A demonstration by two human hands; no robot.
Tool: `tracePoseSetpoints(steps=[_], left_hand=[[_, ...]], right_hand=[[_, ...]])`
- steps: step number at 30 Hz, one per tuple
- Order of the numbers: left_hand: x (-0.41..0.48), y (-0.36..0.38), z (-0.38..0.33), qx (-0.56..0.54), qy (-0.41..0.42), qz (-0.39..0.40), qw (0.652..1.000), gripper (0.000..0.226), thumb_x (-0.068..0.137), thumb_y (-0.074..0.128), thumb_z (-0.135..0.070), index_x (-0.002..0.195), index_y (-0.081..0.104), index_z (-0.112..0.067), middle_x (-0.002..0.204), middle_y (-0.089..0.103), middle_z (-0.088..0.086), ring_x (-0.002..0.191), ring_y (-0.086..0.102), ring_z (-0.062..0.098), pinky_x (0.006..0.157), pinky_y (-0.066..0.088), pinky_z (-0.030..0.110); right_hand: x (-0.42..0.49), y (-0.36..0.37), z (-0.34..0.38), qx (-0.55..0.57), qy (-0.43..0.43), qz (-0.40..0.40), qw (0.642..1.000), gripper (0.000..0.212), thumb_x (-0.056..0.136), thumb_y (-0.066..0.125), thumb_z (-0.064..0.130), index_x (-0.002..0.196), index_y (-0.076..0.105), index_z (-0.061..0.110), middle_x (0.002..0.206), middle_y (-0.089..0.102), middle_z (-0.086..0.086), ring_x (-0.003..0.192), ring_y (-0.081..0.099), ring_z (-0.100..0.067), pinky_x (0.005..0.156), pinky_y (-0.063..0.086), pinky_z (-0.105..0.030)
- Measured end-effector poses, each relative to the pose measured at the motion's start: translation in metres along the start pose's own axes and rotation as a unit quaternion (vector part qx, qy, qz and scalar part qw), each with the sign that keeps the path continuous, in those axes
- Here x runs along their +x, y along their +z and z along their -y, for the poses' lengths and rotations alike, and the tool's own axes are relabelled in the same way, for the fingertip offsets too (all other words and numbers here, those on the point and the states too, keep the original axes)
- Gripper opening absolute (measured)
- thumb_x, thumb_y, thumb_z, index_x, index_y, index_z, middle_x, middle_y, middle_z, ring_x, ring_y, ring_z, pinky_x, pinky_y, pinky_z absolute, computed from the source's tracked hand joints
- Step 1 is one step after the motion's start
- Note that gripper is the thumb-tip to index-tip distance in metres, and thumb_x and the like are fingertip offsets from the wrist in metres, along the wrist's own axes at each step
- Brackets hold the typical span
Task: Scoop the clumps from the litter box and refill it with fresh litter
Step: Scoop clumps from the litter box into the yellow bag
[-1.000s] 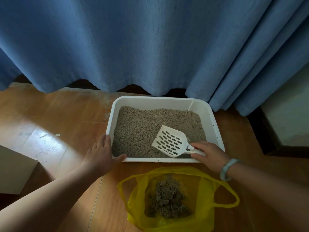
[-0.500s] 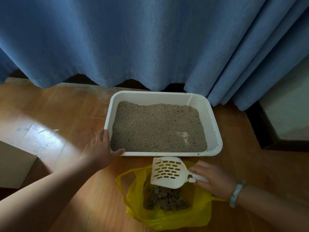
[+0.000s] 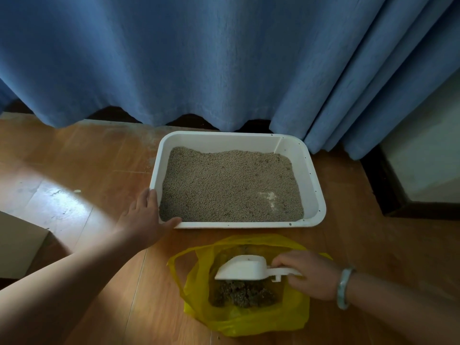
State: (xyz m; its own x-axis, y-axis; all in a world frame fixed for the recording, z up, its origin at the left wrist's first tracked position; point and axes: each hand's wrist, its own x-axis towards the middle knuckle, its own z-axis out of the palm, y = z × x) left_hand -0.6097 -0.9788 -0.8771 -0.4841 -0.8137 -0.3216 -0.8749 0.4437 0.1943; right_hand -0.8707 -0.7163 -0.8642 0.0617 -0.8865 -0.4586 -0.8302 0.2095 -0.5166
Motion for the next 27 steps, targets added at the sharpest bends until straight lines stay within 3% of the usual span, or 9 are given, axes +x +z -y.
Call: tracePoseSetpoints(steps=[3, 6, 10, 13, 17, 19, 21, 24, 27], left_hand=[[-0.001, 0.0, 0.0, 0.004, -0.002, 0.005, 1.0, 0.101, 0.081, 0.047, -0.069, 0.15, 0.0, -0.011, 0.159, -0.002, 0.006, 0.144, 0.01, 0.029, 0.114, 0.022, 0.046], [-0.001, -0.001, 0.0, 0.007, 0.001, 0.006, 1.0, 0.101, 0.081, 0.047, -0.069, 0.15, 0.001, -0.011, 0.159, -0.002, 0.007, 0.144, 0.01, 0.03, 0.114, 0.022, 0.046], [0.0, -0.001, 0.0, 0.01, 0.0, 0.008, 1.0, 0.101, 0.081, 0.046, -0.07, 0.15, 0.002, -0.01, 0.159, -0.001, 0.008, 0.144, 0.012, 0.031, 0.114, 0.022, 0.046], [-0.001, -0.001, -0.002, 0.018, 0.002, 0.006, 1.0, 0.1, 0.082, 0.044, -0.07, 0.15, 0.002, -0.01, 0.159, -0.001, 0.009, 0.144, 0.011, 0.031, 0.114, 0.022, 0.046], [-0.005, 0.001, -0.004, 0.056, 0.012, -0.03, 0.998, 0.095, 0.083, 0.037, -0.072, 0.15, 0.007, -0.011, 0.159, 0.003, 0.008, 0.144, 0.01, 0.029, 0.113, 0.021, 0.043], [-0.006, 0.003, -0.003, 0.054, 0.024, -0.049, 0.997, 0.094, 0.082, 0.036, -0.072, 0.15, 0.012, -0.012, 0.159, 0.006, 0.008, 0.145, 0.007, 0.027, 0.114, 0.017, 0.043], [-0.006, 0.003, -0.002, 0.05, 0.035, -0.054, 0.997, 0.097, 0.08, 0.031, -0.077, 0.149, 0.017, -0.011, 0.158, 0.011, 0.009, 0.145, 0.007, 0.027, 0.115, 0.014, 0.043], [-0.006, 0.005, -0.007, 0.058, 0.09, -0.077, 0.991, 0.094, 0.074, 0.025, -0.075, 0.143, 0.037, -0.012, 0.151, 0.031, 0.012, 0.14, 0.024, 0.03, 0.113, 0.017, 0.046], [-0.004, 0.011, -0.02, 0.067, 0.211, -0.112, 0.969, 0.07, 0.079, 0.032, -0.066, 0.117, 0.063, -0.017, 0.121, 0.062, 0.007, 0.115, 0.056, 0.029, 0.102, 0.031, 0.045]], right_hand=[[-0.003, 0.006, -0.007, -0.104, -0.102, -0.082, 0.986, 0.038, 0.084, 0.042, 0.021, 0.118, 0.054, 0.031, 0.112, 0.061, 0.013, 0.098, 0.053, -0.008, 0.082, 0.044, -0.022], [-0.007, 0.011, -0.01, -0.108, -0.126, -0.106, 0.98, 0.035, 0.086, 0.045, 0.021, 0.119, 0.051, 0.03, 0.113, 0.062, 0.012, 0.098, 0.052, -0.006, 0.082, 0.043, -0.019], [-0.011, 0.005, -0.003, -0.047, -0.079, -0.102, 0.991, 0.038, 0.089, 0.045, 0.024, 0.126, 0.051, 0.03, 0.114, 0.056, 0.019, 0.103, 0.044, 0.004, 0.085, 0.034, -0.008], [-0.012, 0.005, 0.004, 0.105, 0.011, -0.083, 0.991, 0.037, 0.087, 0.057, 0.014, 0.114, 0.053, 0.04, 0.109, 0.052, 0.03, 0.101, 0.048, 0.012, 0.083, 0.036, -0.003], [-0.008, 0.0, 0.015, 0.444, 0.13, -0.046, 0.885, 0.024, 0.087, 0.06, 0.001, 0.104, 0.061, 0.019, 0.097, 0.068, -0.001, 0.084, 0.066, -0.008, 0.07, 0.053, -0.027], [-0.009, -0.006, 0.019, 0.541, 0.142, -0.027, 0.829, 0.021, 0.086, 0.062, 0.006, 0.106, 0.06, 0.01, 0.097, 0.07, -0.01, 0.082, 0.068, -0.016, 0.062, 0.053, -0.028], [-0.009, -0.01, 0.024, 0.578, 0.133, -0.027, 0.804, 0.033, 0.078, 0.07, 0.013, 0.109, 0.06, 0.008, 0.1, 0.07, -0.011, 0.079, 0.067, -0.017, 0.059, 0.053, -0.028], [-0.006, -0.015, 0.026, 0.506, 0.131, -0.068, 0.849, 0.04, 0.076, 0.075, 0.006, 0.111, 0.056, 0.014, 0.1, 0.07, -0.005, 0.073, 0.066, -0.014, 0.056, 0.05, -0.025], [-0.003, -0.023, 0.025, 0.42, 0.132, -0.128, 0.889, 0.05, 0.076, 0.073, 0.003, 0.113, 0.046, 0.024, 0.091, 0.068, -0.005, 0.065, 0.065, -0.013, 0.051, 0.048, -0.024]])
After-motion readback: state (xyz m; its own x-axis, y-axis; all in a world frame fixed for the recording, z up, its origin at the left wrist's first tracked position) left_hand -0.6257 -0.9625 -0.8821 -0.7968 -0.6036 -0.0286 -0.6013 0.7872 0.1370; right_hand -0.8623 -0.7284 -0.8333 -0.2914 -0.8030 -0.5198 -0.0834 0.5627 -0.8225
